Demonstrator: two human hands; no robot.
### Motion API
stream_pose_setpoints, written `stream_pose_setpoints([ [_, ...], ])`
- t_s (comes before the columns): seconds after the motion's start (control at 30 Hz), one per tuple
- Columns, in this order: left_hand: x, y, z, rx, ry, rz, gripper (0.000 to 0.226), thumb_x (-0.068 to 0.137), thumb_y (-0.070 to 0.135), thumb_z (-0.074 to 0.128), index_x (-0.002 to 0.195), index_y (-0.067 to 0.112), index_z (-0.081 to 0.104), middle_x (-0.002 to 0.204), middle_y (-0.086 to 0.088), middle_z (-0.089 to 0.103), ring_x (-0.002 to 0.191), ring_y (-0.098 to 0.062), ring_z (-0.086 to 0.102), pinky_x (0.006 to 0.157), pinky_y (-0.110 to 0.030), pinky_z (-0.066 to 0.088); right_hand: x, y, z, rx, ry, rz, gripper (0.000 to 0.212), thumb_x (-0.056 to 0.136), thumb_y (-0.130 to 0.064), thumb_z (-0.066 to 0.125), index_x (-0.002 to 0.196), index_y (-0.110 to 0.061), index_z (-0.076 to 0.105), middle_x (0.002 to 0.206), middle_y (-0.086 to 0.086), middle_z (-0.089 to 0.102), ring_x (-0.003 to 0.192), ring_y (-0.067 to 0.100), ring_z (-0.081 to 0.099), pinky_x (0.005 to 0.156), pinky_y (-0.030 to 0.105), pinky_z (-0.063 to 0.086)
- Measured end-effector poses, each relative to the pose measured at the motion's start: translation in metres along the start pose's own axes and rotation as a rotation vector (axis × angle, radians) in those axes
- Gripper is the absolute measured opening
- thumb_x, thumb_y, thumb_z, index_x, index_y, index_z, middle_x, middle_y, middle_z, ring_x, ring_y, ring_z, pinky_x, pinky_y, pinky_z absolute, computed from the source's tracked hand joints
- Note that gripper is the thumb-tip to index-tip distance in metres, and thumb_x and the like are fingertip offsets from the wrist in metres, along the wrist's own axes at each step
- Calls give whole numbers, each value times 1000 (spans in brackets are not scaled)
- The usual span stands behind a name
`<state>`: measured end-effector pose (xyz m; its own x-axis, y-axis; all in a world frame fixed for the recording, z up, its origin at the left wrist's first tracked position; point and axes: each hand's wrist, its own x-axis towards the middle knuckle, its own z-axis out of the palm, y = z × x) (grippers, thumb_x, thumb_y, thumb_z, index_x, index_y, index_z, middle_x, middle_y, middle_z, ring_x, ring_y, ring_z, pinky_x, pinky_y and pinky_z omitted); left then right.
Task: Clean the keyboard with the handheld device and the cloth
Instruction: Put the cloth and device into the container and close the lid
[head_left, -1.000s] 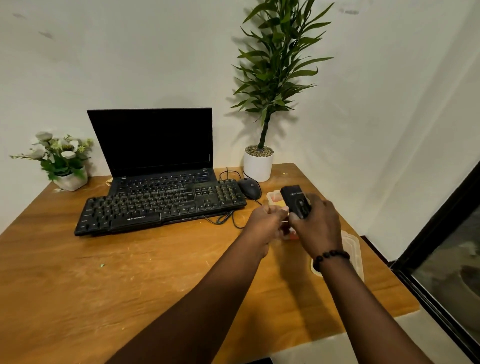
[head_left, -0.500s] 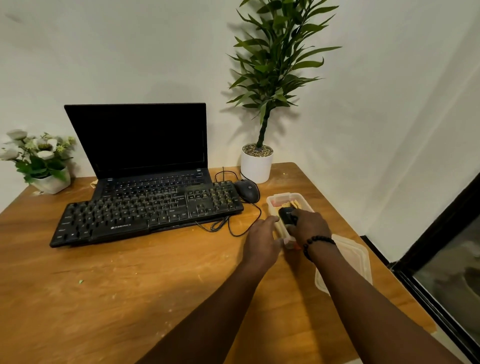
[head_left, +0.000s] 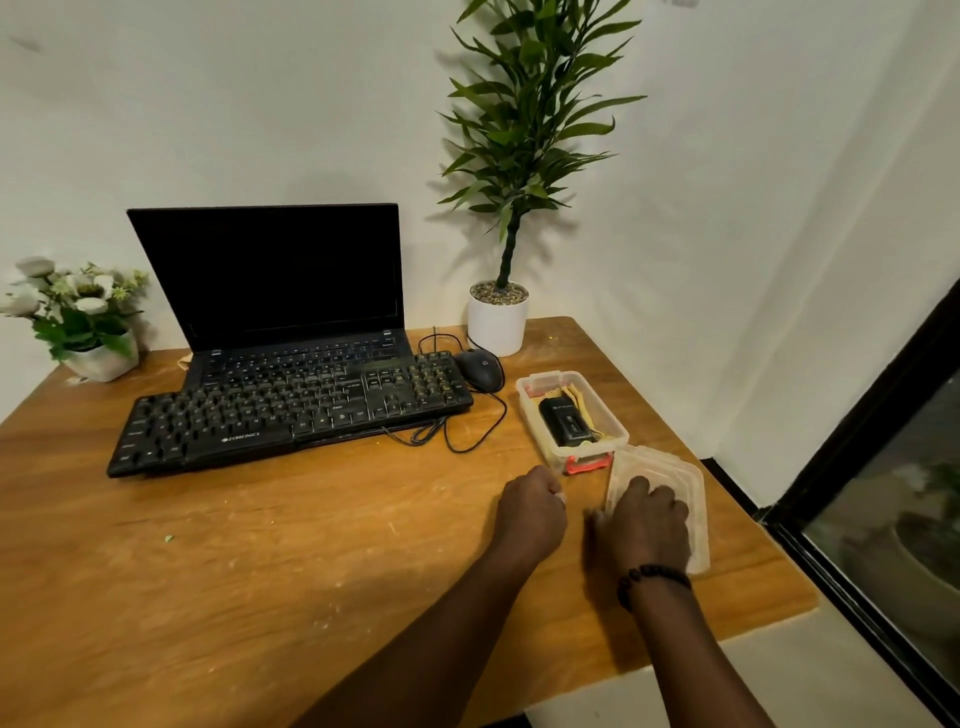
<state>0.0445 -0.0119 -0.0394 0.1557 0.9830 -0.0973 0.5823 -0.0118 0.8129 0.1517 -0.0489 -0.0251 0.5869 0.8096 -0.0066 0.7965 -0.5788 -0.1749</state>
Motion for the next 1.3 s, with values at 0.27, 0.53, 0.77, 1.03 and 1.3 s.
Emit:
stream_pose_setpoints([
  [0.27, -22, 13, -10, 21, -159, -53, 18, 102, 22, 53, 115, 16, 64, 113, -7, 67, 104, -23, 63, 82, -34, 50, -10, -17, -20, -112, -35, -34, 28, 96, -16, 50, 124, -8, 49, 122, 12, 59, 110, 24, 57, 88, 31, 49],
  [0.53, -37, 22, -12, -207, -304, -171, 26, 106, 34, 45, 102, 14, 60, 107, -12, 69, 95, -25, 67, 91, -42, 55, -45, 3, -74, 351, 40, 74, 31, 92, -29, 59, 113, -8, 50, 105, 12, 63, 88, 26, 62, 60, 29, 46],
  [0.77, -41, 33, -14, -680, -372, -258, 46, 105, 42, 47, 130, 5, 57, 104, -15, 72, 78, -24, 74, 71, -37, 62, -41, 31, -134, 1070, -151, -8, 22, 96, -20, 44, 82, -8, 56, 78, 7, 53, 68, 20, 49, 55, 27, 38],
  [1.03, 1, 48, -50, -763, -108, -46, 31, 103, 18, 57, 131, 5, 57, 106, -13, 71, 69, -15, 69, 61, -26, 60, 14, 9, -87, 998, 161, -113, 21, 96, -21, 53, 115, -15, 62, 110, 7, 64, 93, 22, 60, 61, 22, 43],
  [1.3, 73, 47, -52, -565, 55, -79, 49, 96, 16, 67, 142, 9, 53, 132, -13, 62, 95, -23, 69, 76, -35, 62, 79, -25, -57, 678, 184, -145, 24, 96, -21, 54, 116, -13, 66, 108, 9, 69, 87, 21, 60, 70, 25, 44],
])
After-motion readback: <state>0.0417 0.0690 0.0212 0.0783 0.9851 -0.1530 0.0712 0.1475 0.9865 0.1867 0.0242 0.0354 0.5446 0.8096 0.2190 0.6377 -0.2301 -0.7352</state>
